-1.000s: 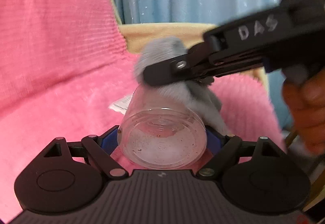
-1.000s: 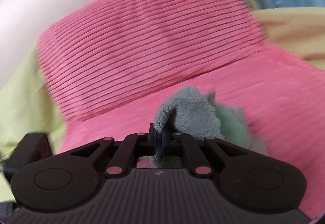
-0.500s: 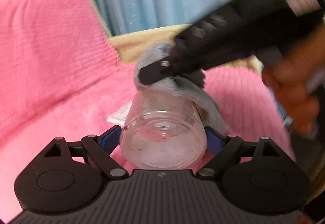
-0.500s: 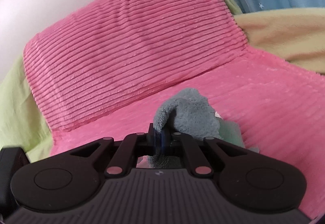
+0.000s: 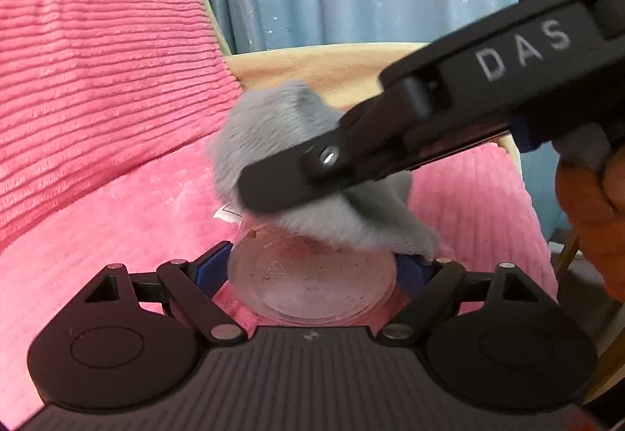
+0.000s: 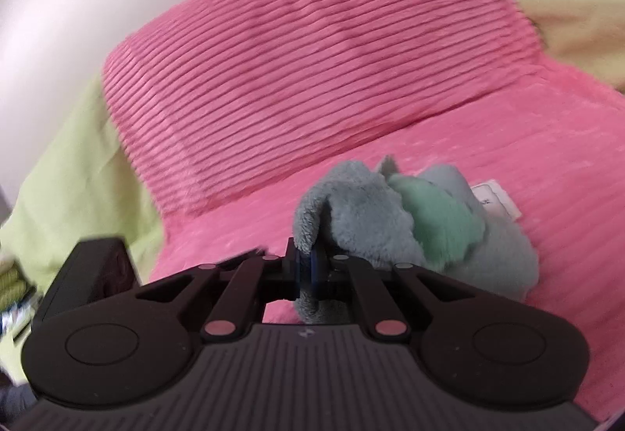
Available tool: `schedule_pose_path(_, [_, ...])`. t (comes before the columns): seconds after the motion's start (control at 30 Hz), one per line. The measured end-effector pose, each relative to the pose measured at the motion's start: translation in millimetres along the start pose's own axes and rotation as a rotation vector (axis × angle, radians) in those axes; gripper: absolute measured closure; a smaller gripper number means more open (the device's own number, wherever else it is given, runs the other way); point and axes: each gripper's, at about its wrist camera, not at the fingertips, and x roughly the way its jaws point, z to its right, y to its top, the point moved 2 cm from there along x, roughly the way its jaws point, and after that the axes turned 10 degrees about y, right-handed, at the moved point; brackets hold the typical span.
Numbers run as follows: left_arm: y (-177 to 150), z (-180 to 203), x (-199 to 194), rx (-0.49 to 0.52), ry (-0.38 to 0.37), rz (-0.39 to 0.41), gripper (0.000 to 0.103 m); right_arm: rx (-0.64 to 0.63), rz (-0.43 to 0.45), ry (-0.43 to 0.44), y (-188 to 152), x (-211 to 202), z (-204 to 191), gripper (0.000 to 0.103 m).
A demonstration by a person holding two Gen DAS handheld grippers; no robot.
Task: Clean container
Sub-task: 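Hold the jar with the left tool while the right tool wipes its base and side, then hold the jar with the left tool while the right tool keeps wiping its base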
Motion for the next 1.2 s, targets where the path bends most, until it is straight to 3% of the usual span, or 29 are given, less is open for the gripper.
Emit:
schedule_pose_path(0.27, [0.4, 13.4, -3.2, 0.082, 0.021, 0.016, 0.018, -0.005, 0.002, -0.002, -3.7, -4.6, -2.8, 0.1])
schedule_pose_path(0.37, [0.6, 5.8, -3.8, 0.013, -0.005, 0.003, 0.017, -0.007, 0.003, -0.003, -5.1, -6.3, -3.9, 0.1])
schedule_pose_path(0.5, [-2.3, -19.0, -1.6, -0.226, -0.11, -0.032, 0.017, -0.003, 0.003, -0.007, 4.2, 8.1, 1.8, 0.1])
schedule_pose_path(0.57, [-3.8, -22.9, 2.7, -0.282, -0.12, -0.058, 0.017, -0.001, 0.001, -0.01, 5.0, 9.3, 1.3, 0.1])
schedule_pose_path(0.67, [-0.8, -17.0, 1.9, -0.236, -0.094, -0.047, 0.018, 0.0, -0.019, 0.017, 5.1, 11.0, -2.7, 0.1])
schedule_pose_path(0.73, [3.5, -8.9, 0.9, -0.13, -0.033, -0.026, 0.018, 0.01, -0.045, 0.074, 3.6, 12.2, -7.1, 0.1])
schedule_pose_path(0.83, [4.1, 8.6, -3.2, 0.054, 0.05, 0.003, 0.018, 0.012, -0.042, 0.072, 3.4, 13.1, -7.2, 0.1])
schedule_pose_path(0.97, [4.1, 22.2, -6.7, 0.157, 0.078, 0.021, 0.018, 0.015, -0.038, 0.069, 3.1, 14.3, -7.4, 0.1])
schedule_pose_path(1.07, [2.8, 25.5, -10.7, 0.174, 0.082, 0.028, 0.018, 0.018, -0.035, 0.067, 2.9, 15.2, -7.6, 0.101])
schedule_pose_path(1.2, [0.8, 5.9, -11.3, 0.001, 0.013, 0.007, 0.017, 0.021, -0.032, 0.065, 2.6, 16.4, -7.8, 0.1])
